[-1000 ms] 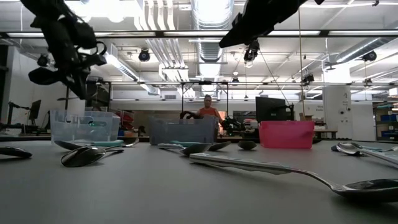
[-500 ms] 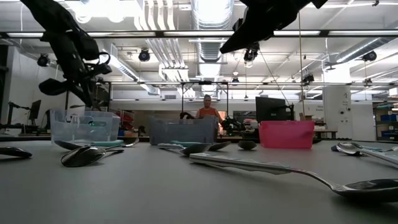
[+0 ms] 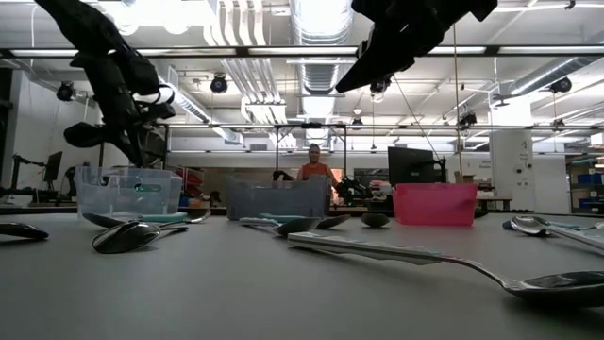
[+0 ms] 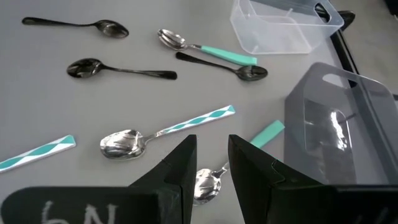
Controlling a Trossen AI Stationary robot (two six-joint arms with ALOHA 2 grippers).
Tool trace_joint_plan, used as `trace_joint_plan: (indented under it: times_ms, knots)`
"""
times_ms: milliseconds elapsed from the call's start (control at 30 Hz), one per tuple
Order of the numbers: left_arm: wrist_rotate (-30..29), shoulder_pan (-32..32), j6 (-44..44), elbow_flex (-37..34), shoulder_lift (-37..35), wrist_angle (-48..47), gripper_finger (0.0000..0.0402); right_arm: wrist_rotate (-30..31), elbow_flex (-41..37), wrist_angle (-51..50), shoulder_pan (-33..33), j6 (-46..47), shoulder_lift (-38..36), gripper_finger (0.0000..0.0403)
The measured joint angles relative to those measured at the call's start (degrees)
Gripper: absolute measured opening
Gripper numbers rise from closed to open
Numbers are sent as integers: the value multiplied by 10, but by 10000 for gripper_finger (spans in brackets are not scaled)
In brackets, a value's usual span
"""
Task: Sort silverware by color (type)
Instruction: Put the middle left black spoon into the transparent bin
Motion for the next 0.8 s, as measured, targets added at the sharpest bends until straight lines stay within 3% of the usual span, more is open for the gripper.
trace_joint_plan:
  times_ms: [300,800]
  knots:
    - [-31,-49,-29,0,3,17,0,0,0,0,0,-2,0,84]
    - [-60,-62,-29,0,23,17,0,0,0,-1,0,-2,0,84]
